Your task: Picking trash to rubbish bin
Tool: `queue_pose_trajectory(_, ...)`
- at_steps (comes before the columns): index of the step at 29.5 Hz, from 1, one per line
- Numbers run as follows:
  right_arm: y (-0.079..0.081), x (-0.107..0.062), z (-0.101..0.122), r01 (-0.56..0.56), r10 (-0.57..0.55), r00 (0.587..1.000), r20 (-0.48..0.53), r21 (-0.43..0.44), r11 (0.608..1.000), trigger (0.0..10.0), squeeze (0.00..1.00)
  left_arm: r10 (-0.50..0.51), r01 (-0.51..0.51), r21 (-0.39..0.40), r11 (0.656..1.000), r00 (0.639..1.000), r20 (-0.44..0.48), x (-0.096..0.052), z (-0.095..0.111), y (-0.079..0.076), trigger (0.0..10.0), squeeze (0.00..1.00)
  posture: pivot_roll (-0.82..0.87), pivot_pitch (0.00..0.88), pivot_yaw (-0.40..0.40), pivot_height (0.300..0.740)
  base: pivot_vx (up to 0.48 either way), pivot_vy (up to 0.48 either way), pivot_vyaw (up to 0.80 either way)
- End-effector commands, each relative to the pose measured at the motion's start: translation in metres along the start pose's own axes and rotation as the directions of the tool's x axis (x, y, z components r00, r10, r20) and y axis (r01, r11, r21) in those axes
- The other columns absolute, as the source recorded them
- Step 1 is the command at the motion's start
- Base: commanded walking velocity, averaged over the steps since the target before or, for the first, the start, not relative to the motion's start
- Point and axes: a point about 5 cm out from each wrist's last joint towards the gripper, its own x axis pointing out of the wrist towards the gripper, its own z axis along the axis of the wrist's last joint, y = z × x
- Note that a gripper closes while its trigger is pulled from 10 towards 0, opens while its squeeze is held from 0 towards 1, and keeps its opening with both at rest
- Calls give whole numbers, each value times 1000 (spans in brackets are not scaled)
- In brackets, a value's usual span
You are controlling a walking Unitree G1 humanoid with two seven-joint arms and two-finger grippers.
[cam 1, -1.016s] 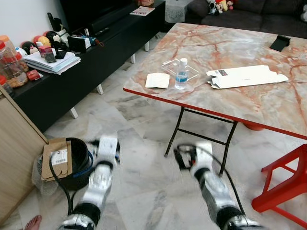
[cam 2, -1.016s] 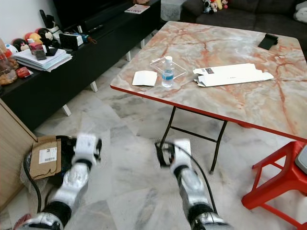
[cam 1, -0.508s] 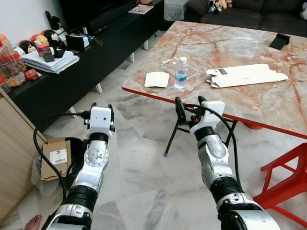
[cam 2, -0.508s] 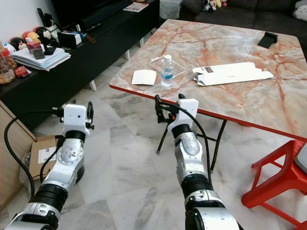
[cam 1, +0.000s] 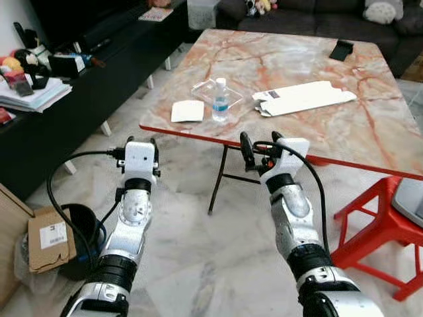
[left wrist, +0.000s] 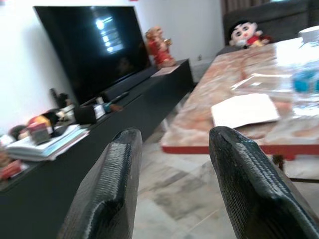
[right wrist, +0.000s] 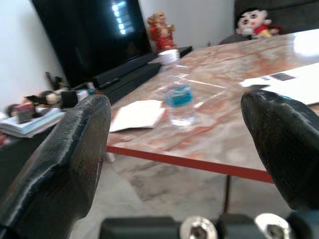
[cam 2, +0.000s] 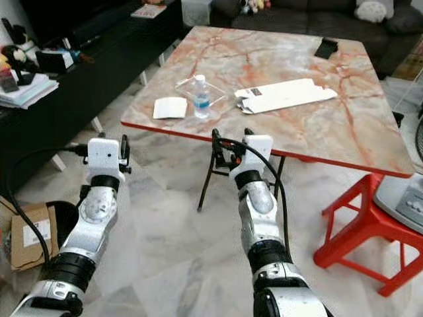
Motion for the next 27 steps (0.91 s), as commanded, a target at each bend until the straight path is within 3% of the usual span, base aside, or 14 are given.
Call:
queue_pose_trajectory(1, 5, 4, 6, -23, 23, 999, 25, -13, 1000, 10000, 0, 19, -19, -11, 1000, 1000, -11, -1, -1, 4, 10000, 0, 20, 0, 25, 740, 315, 0, 0)
queue_pose_trajectory(5, 5, 5, 6, -21, 21, 1000, 13, 0, 1000, 10000, 0, 18, -19, -12, 1000, 1000, -12, 0, 0, 5, 10000, 0, 22, 1, 25, 740, 327, 0, 0)
queue_pose_trajectory(9, 6, 5, 8, -23, 23, 999, 33, 6, 1000, 10000, 0, 21, -21, -12, 1000, 1000, -8, 1, 3, 6, 10000, 0, 25, 12, 23, 740, 326, 0, -800)
queue_pose_trajectory(27, 13, 3, 8, -49, 48, 998, 45, 8, 999, 10000, 0, 27, -27, -23, 999, 1000, 1, 1, 8, 7, 10000, 0, 30, 42, 18, 740, 326, 0, -44)
